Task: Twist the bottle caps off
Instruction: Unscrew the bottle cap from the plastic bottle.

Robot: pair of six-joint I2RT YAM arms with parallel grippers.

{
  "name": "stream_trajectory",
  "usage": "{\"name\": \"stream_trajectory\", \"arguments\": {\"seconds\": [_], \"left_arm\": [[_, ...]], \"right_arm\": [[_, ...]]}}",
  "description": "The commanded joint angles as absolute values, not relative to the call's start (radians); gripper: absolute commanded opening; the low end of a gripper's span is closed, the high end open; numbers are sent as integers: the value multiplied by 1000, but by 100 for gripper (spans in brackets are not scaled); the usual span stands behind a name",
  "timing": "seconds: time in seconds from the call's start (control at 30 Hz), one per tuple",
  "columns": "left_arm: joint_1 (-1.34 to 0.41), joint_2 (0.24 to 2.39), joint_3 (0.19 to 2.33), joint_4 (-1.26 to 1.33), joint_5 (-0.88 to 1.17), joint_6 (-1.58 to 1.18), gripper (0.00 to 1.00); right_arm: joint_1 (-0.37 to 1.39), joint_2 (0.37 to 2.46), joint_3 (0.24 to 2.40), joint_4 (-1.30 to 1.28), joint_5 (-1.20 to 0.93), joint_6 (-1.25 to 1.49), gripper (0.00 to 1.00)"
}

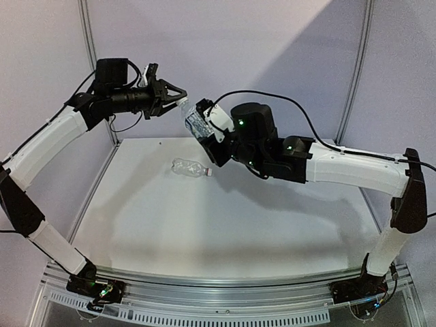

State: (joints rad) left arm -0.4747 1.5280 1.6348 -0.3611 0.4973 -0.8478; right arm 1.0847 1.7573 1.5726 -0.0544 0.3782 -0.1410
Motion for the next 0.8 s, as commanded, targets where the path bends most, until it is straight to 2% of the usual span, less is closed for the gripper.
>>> {"name": "stream_trajectory", "arguments": {"seconds": [0.0, 0.13, 0.27, 0.47, 0.6, 0.77], "left_arm": [[-538, 1569, 1674, -590, 355, -887, 0], [-538, 1558, 1658, -572, 371, -907, 4], [-538, 1547, 1626, -523, 394, -920, 15], [-533, 1513, 1595, -468, 421, -887, 45], [-525, 1462, 1541, -412, 434, -865, 73], [-514, 1402, 1499, -388, 426, -831, 95]], "right_arm": [[1124, 1807, 1589, -110, 481, -253, 0], [1125, 1805, 1580, -112, 471, -248, 0], [1125, 1794, 1564, -104, 460, -241, 0], [1125, 1750, 1505, -71, 428, -196, 0], [1126, 1706, 1449, -58, 384, -160, 0], [1124, 1646, 1403, -55, 348, -105, 0]]}}
